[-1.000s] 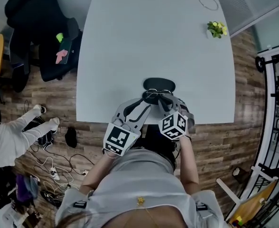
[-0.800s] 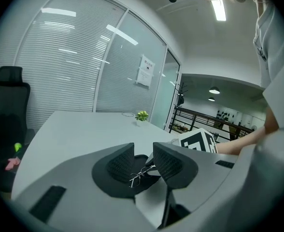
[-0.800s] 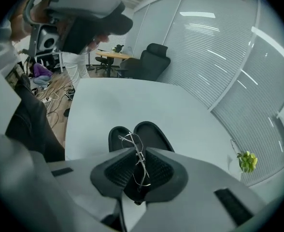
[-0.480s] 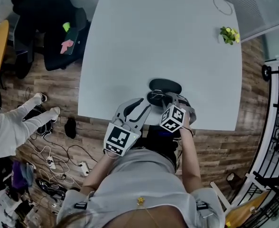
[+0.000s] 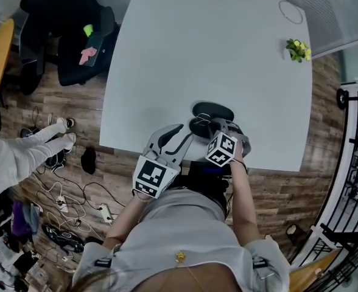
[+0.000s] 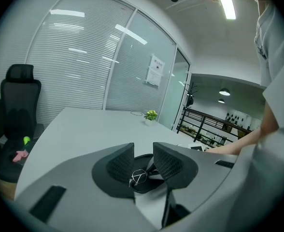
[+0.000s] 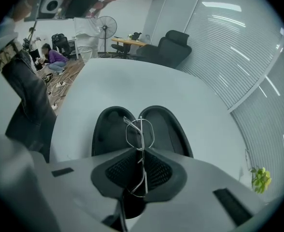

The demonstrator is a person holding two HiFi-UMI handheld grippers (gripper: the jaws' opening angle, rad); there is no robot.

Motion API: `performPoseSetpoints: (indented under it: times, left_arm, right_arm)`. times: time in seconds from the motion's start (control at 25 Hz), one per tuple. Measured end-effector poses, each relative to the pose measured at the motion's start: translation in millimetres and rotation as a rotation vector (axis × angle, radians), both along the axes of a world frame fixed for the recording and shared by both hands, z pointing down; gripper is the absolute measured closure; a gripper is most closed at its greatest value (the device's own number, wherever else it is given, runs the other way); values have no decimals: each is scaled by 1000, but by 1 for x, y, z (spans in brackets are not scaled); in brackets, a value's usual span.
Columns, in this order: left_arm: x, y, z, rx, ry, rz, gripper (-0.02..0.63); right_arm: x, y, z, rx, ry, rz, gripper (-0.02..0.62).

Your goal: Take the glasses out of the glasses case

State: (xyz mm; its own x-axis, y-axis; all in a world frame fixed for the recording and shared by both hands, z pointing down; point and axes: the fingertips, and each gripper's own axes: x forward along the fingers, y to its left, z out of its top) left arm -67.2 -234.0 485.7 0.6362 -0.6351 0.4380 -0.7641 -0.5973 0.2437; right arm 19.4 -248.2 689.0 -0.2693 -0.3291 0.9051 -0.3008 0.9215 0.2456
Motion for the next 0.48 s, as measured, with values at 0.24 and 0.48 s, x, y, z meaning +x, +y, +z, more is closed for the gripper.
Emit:
performPoseSetpoints:
  times: [0.24, 0.48]
  left_arm:
    - [5, 3, 3, -2, -5, 24, 468]
    - [10, 11, 4, 2, -10, 56, 468]
  right_arm:
    - [1, 0, -19, 13, -33, 5, 551]
    - [4, 0, -57, 69, -75, 16, 552]
